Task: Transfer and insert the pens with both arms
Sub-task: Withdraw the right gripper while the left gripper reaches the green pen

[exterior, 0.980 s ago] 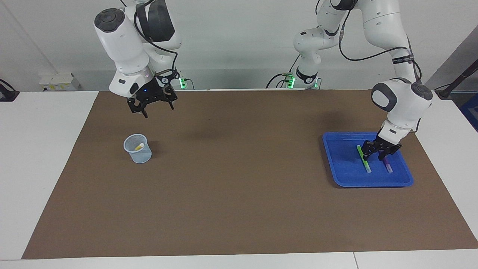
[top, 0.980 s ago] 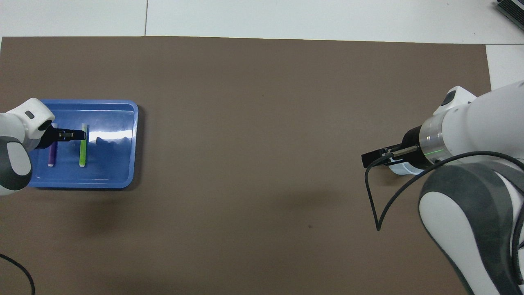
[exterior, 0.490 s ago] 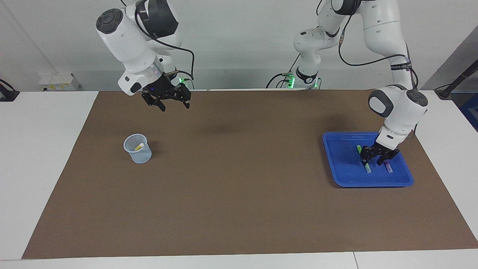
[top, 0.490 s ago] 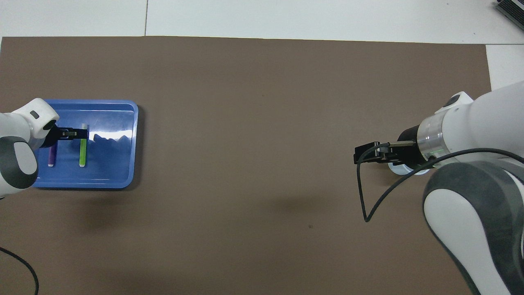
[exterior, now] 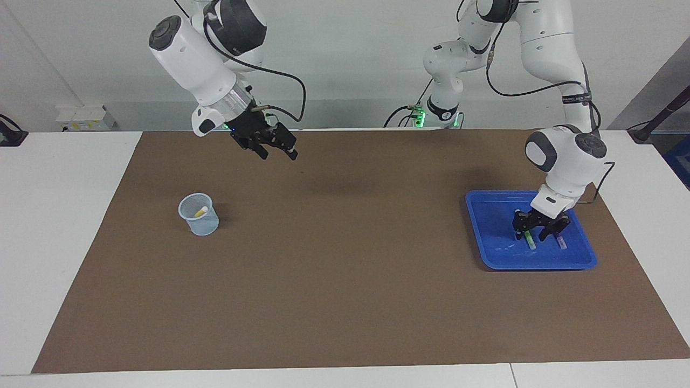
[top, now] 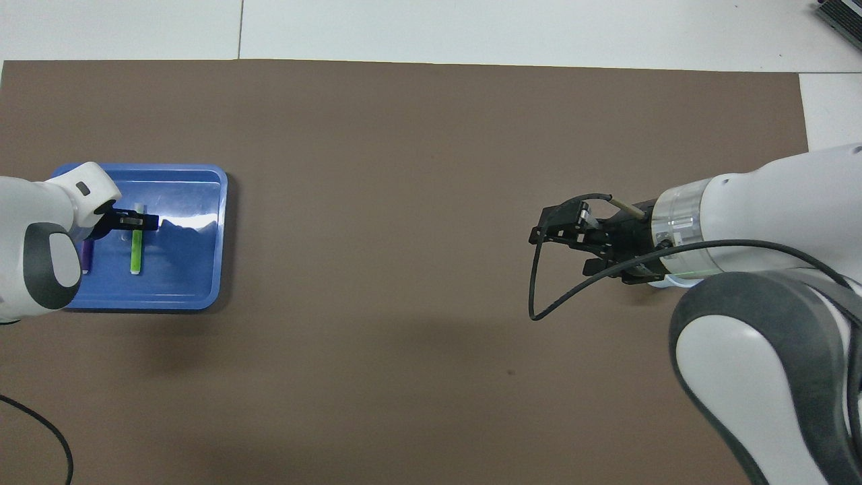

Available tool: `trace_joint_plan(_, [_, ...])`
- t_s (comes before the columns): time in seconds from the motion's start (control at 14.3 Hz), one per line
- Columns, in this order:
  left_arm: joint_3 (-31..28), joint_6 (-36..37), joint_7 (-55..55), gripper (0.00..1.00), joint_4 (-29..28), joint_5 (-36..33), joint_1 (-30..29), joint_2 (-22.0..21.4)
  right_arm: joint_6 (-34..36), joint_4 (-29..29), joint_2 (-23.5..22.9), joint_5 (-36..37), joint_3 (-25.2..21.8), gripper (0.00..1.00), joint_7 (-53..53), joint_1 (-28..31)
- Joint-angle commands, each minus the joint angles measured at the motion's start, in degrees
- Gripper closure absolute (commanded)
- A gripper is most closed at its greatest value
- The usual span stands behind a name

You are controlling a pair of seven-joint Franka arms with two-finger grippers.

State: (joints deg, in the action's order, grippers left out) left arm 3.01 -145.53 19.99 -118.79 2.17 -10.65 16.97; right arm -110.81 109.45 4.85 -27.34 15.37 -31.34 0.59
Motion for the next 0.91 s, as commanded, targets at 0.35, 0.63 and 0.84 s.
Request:
trace_joint_plan(0.35, [-0.6, -0.8, 0.7, 0.48, 0.4, -1.2, -0.3, 1.1, -8.5, 4.2, 1.8, -2.5, 0.4, 0.00, -5.9, -4.2])
trace_joint_plan(0.63, [-0.6, -0.8, 0.6, 0.79, 0.4, -1.2, -0.3, 1.0, -8.4, 4.2, 1.8, -2.6, 0.4, 0.00, -6.0, -4.2])
trace_joint_plan(0.84, [-0.6, -0.8, 0.6, 0.95, 0.4, -1.2, -0.2, 1.0, -8.3, 4.2, 1.8, -2.6, 0.4, 0.00, -6.1, -4.2])
